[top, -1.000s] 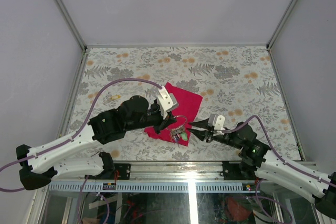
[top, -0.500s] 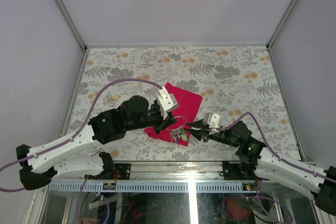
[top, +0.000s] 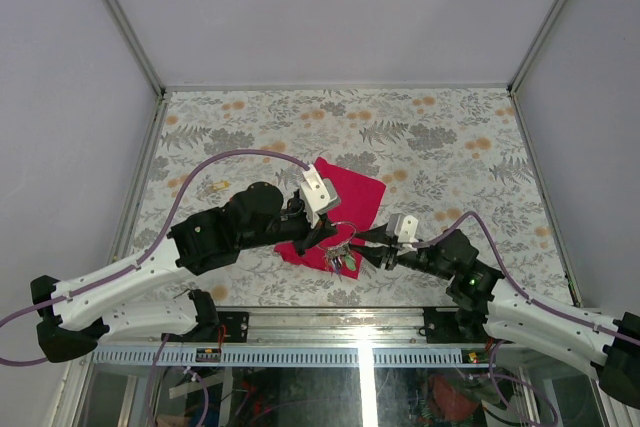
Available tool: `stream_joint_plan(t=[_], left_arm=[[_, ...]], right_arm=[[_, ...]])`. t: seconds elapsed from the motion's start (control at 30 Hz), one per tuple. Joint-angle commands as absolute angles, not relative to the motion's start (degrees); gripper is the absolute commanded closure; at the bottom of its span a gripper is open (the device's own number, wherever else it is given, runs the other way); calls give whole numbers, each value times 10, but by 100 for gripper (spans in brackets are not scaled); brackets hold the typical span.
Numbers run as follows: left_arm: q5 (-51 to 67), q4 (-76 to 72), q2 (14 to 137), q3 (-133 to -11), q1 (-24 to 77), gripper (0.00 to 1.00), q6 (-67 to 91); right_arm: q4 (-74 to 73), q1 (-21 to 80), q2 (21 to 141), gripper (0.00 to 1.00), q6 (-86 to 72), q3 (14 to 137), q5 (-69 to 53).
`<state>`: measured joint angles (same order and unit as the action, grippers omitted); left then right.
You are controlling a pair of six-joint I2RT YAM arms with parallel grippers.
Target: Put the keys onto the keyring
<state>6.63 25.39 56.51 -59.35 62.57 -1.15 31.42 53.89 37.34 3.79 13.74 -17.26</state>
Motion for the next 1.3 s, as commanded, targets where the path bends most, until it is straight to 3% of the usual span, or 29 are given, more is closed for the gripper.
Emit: stream_joint_plan(t=[0.0, 0.43, 0.8, 0.9, 1.07, 1.27], left_arm=[[73, 222, 565, -618, 623, 100, -11], [72, 221, 564, -618, 623, 100, -10], [74, 221, 570, -622, 624, 100, -10], [73, 220, 570, -623, 623, 100, -10], [72, 215, 571, -624, 623, 100, -8], [71, 210, 572, -624, 623, 100, -2]], right_arm=[[372, 541, 377, 64, 30, 153, -182], [395, 541, 379, 78, 29, 145, -148], [404, 541, 382, 65, 25, 140, -149], [415, 541, 387, 65, 22, 137, -150], [433, 541, 397, 74, 18, 133, -151], [458, 541, 405, 62, 17, 125, -143]])
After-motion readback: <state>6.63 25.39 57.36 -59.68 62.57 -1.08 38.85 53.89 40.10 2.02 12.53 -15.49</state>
